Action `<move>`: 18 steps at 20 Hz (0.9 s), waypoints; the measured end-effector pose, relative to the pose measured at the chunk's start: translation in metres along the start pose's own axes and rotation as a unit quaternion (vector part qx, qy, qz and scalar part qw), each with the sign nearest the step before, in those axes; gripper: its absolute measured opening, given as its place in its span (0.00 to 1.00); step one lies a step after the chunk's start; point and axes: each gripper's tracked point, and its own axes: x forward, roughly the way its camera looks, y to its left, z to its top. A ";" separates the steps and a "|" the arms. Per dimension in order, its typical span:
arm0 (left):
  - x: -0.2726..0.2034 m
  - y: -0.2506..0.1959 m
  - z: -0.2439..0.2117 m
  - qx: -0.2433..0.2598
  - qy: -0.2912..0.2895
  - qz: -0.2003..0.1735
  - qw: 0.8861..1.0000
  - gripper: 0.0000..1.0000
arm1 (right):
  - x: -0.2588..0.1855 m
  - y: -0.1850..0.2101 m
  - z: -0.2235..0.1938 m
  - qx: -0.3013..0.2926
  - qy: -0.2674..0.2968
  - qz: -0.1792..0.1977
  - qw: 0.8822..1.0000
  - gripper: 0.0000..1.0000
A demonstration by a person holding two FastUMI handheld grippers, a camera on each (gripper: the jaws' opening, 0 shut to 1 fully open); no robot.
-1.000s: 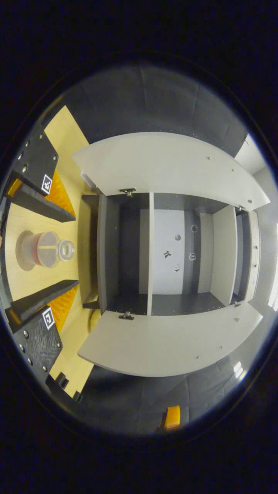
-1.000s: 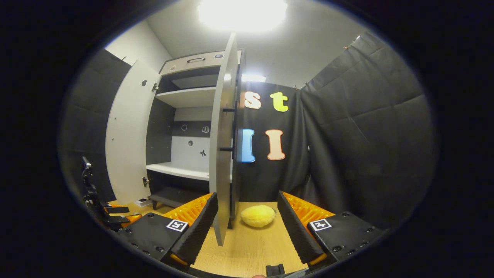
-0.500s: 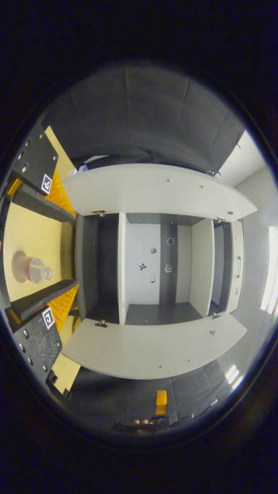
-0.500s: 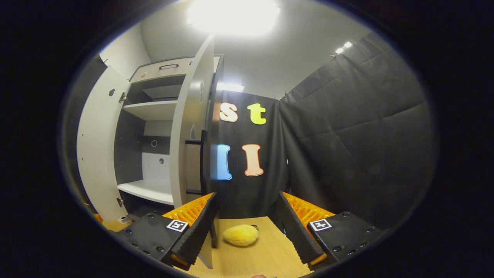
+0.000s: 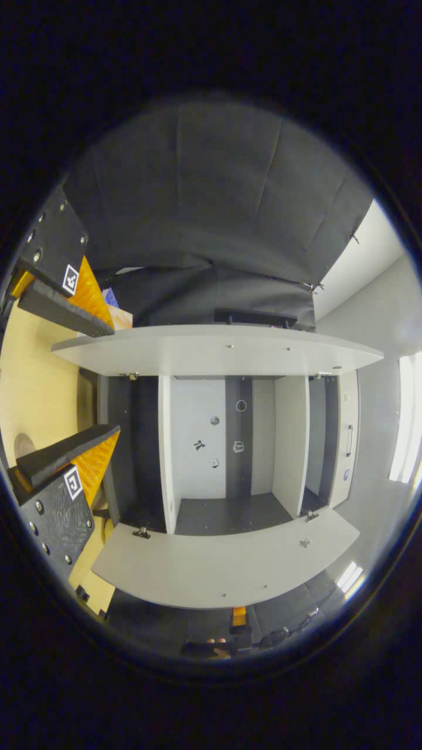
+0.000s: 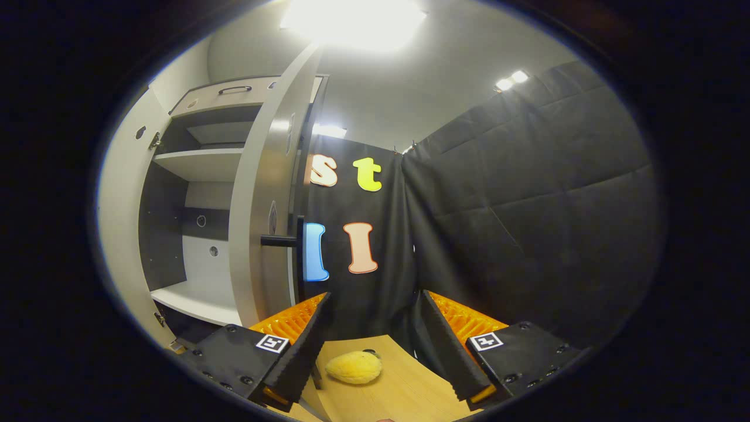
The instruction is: Grasp the bottle in the cabinet with the left hand and place it on the coaster, then close the right door with the right hand and the left door with the left hand.
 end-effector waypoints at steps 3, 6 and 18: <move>0.009 0.022 0.003 -0.003 -0.005 0.006 1.000 0.96 | -0.005 0.012 0.001 -0.003 0.002 0.013 1.000 0.95; 0.022 0.042 0.010 -0.005 -0.014 0.009 1.000 0.96 | -0.013 0.032 0.003 0.004 0.001 0.032 0.999 0.95; 0.037 0.092 0.012 -0.013 -0.024 0.010 1.000 0.89 | -0.032 0.103 0.008 0.002 -0.010 0.062 0.998 0.95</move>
